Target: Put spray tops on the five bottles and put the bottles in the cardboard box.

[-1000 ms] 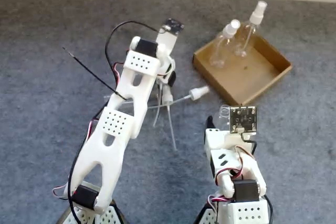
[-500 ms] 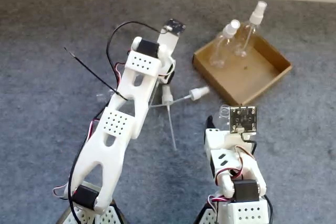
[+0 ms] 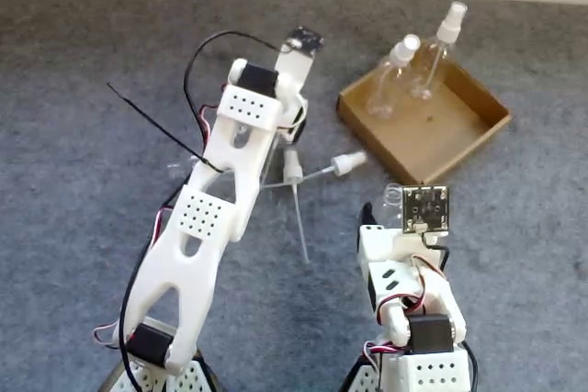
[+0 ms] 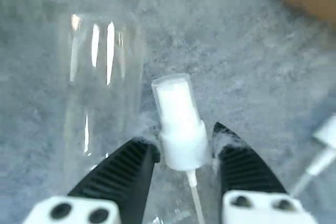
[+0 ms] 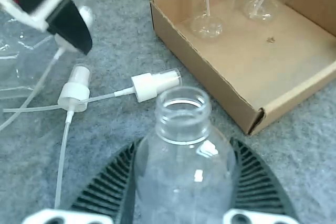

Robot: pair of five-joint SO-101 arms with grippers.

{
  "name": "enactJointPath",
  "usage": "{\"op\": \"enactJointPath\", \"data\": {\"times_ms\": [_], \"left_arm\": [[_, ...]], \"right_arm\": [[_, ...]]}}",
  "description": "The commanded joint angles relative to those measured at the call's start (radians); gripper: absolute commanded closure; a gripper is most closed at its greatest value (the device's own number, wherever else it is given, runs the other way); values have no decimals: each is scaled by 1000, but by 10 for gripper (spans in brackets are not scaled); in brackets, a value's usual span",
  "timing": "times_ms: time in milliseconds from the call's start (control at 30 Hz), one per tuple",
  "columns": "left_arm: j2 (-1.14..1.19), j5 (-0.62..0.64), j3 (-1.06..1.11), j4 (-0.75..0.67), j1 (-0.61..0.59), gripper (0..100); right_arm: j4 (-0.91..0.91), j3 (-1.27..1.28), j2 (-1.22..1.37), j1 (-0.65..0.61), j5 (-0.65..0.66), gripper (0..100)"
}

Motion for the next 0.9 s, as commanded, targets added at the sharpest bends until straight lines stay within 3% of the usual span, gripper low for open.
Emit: {"op": "enactJointPath", "data": {"times_ms": [0,400,700,867], "left_arm": [[-156,8,-48,17,47,896],[-397,8,-44,18,71,896],[-237,2,81,11,54,889],[-142,-38,81,9,13,813]], "right_arm": [[-25,28,-15,13,-9,828],[-25,33,-15,-182,-3,828],[-24,33,-15,-183,-3,828],[-24,35,-15,-183,-2,828]]}}
